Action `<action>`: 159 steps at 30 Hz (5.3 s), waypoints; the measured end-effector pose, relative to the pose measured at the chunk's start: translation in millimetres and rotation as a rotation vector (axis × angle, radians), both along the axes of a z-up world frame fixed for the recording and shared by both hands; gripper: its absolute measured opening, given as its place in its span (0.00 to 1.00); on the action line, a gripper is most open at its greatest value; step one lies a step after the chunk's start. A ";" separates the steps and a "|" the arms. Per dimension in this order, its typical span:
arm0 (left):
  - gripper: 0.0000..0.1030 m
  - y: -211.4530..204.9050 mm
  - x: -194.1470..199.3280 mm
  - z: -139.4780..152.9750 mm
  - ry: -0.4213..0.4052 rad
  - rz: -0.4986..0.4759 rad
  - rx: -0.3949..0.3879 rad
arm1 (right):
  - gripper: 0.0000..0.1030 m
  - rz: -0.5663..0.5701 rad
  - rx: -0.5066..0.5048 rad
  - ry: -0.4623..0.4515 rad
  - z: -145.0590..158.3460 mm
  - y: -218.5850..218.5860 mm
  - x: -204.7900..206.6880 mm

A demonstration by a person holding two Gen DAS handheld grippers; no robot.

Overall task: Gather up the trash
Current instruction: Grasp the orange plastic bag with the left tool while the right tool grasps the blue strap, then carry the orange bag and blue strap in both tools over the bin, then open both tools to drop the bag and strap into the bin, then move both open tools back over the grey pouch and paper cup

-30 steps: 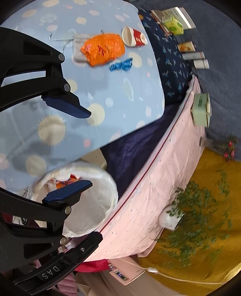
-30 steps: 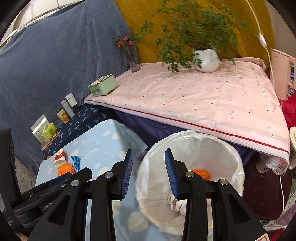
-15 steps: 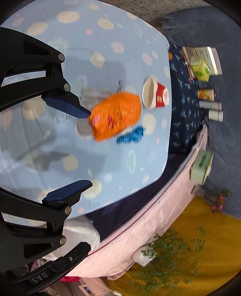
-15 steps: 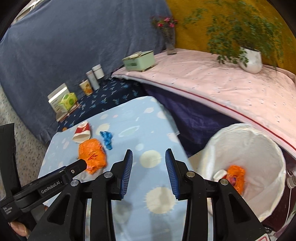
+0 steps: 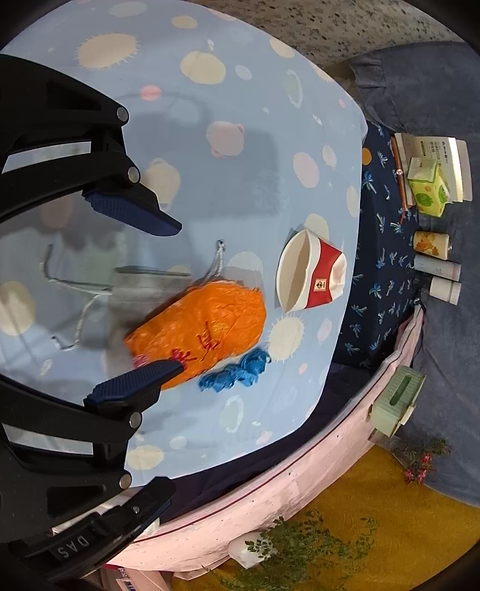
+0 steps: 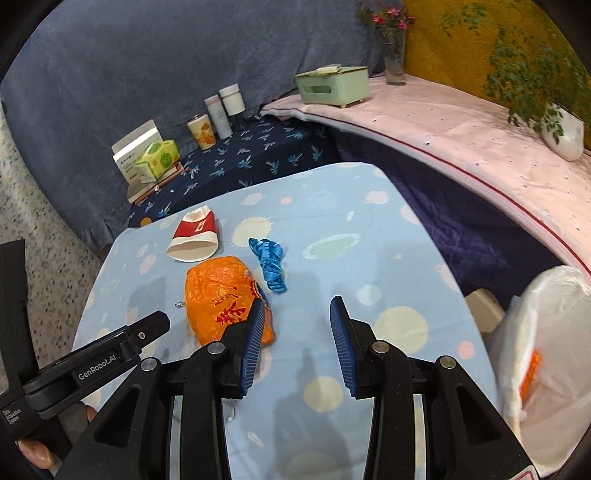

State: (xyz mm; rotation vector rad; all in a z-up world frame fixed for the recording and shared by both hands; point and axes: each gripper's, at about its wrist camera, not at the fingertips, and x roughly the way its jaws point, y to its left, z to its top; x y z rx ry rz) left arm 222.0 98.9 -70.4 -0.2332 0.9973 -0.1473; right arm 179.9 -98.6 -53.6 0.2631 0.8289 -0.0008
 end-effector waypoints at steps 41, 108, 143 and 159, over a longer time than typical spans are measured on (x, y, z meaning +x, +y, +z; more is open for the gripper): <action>0.07 -16.8 61.5 -4.9 -0.009 -0.067 -0.041 | 0.18 0.059 0.008 0.063 -38.7 24.4 86.0; 0.55 -321.4 -146.7 77.3 -0.198 -0.549 0.003 | 0.27 -0.483 0.094 -0.089 2.1 -255.4 -201.1; 0.60 -135.9 -85.1 44.3 -0.126 -0.181 0.033 | 0.33 -0.162 0.028 -0.040 7.8 -110.6 -117.7; 0.61 -3.0 -56.0 15.3 -0.080 0.045 0.068 | 0.33 0.062 -0.011 0.045 -22.0 13.1 -58.7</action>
